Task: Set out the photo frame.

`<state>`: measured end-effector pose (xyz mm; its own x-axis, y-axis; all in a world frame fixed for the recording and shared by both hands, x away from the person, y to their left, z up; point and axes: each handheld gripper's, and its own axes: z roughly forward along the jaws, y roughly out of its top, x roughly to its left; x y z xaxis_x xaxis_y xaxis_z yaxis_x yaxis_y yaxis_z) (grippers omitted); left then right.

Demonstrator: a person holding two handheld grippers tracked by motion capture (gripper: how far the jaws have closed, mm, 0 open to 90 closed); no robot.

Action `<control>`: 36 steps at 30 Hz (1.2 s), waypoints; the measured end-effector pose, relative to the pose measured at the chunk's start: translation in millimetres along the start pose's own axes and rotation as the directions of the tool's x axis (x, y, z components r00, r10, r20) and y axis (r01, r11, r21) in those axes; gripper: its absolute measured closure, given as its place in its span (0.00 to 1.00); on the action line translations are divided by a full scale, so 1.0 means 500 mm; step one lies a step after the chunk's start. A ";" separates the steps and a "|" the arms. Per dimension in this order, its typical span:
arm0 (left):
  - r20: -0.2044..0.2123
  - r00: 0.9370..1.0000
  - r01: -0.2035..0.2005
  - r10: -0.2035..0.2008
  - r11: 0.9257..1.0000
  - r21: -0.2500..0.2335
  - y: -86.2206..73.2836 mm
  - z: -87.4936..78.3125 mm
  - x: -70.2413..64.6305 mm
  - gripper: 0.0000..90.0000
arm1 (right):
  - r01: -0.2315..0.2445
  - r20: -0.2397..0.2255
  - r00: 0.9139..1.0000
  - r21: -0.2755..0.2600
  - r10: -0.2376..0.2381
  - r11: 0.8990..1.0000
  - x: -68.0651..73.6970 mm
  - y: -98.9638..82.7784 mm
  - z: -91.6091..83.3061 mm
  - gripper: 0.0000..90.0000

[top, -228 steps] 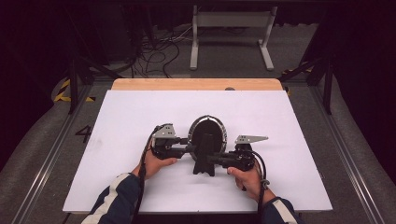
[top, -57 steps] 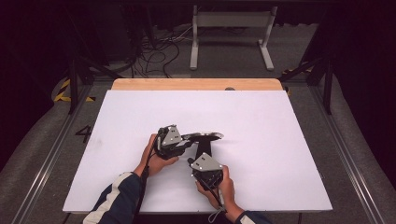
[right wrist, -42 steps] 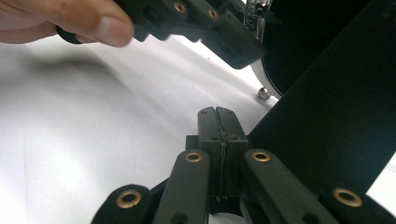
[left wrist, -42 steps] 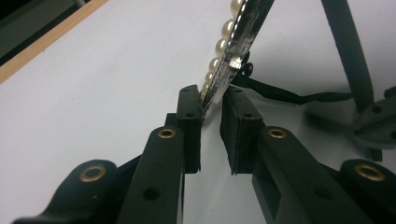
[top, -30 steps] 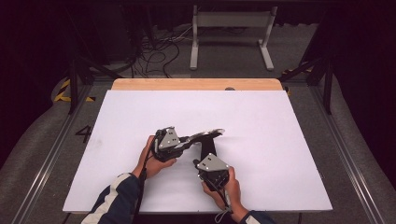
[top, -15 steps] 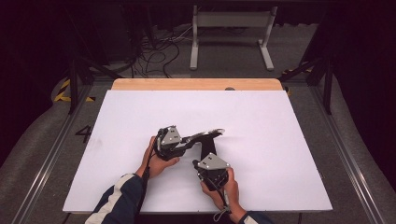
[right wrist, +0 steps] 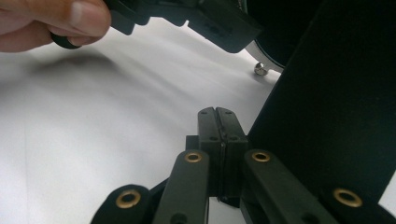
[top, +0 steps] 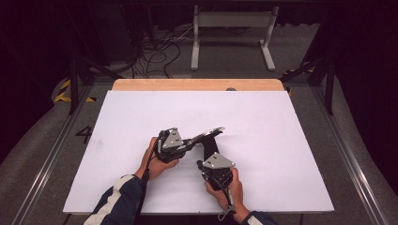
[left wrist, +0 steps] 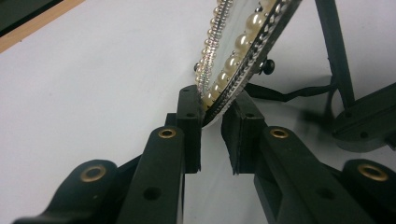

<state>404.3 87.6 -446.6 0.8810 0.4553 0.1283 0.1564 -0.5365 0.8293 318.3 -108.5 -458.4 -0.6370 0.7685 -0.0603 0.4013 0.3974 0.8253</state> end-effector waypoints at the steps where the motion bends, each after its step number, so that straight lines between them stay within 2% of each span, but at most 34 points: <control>1: 0.000 1.000 -0.002 0.002 1.000 0.003 0.000 -0.001 -0.001 0.87 | 0.000 0.000 1.000 0.000 0.000 1.000 -0.001 0.000 0.000 1.00; 16: 0.001 0.998 -0.059 0.059 0.998 0.037 0.007 -0.010 -0.014 0.87 | -0.064 -0.004 0.998 0.015 0.064 0.998 -0.041 -0.003 -0.012 1.00; 23: -0.004 0.997 -0.082 0.083 0.995 0.051 0.009 -0.017 -0.020 0.87 | -0.068 -0.013 0.998 0.021 0.068 0.997 -0.049 -0.003 -0.014 1.00; 27: 0.008 0.997 -0.080 0.080 0.996 0.045 0.010 -0.022 -0.022 0.88 | -0.056 -0.006 0.998 0.022 0.057 0.998 -0.054 -0.003 -0.014 1.00; 36: 0.016 0.998 -0.058 0.057 0.998 0.027 0.006 -0.019 -0.024 0.87 | -0.072 -0.013 0.997 0.029 0.073 0.997 -0.068 -0.004 -0.016 1.00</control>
<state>390.0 87.2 -440.6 0.8954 0.4127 0.1673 0.1172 -0.5808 0.8055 333.7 -139.7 -453.6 -0.6145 0.7889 0.0069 0.4651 0.3551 0.8109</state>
